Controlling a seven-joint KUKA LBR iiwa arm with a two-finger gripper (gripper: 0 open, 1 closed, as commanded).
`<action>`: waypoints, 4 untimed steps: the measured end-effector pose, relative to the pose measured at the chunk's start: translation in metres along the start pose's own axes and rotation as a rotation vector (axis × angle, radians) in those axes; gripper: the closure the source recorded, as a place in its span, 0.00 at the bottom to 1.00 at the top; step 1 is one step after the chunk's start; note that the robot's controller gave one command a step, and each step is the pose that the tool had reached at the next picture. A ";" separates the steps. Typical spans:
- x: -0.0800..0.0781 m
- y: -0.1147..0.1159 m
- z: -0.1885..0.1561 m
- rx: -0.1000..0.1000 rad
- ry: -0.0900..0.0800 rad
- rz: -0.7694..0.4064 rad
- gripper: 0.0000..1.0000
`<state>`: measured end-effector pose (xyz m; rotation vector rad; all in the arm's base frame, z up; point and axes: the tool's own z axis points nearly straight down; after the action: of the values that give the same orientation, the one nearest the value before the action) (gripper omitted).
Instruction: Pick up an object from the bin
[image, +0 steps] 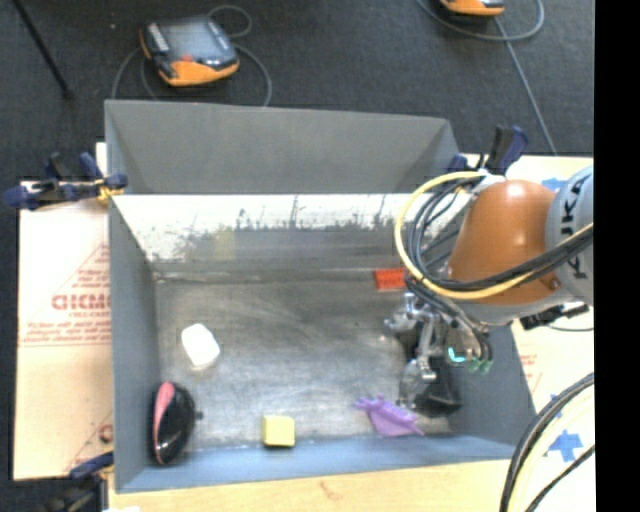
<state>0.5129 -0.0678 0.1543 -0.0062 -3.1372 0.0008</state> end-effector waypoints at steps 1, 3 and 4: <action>-0.002 0.000 -0.004 0.001 -0.007 -0.002 0.00; 0.000 -0.050 0.047 -0.002 -0.005 0.024 1.00; 0.000 -0.050 0.047 -0.002 -0.005 0.023 1.00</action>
Offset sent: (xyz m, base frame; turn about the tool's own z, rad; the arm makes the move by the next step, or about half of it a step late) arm -0.0168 -0.0429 -0.0676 0.0762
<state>0.5128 -0.1183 0.1076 -0.0427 -3.1420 -0.0029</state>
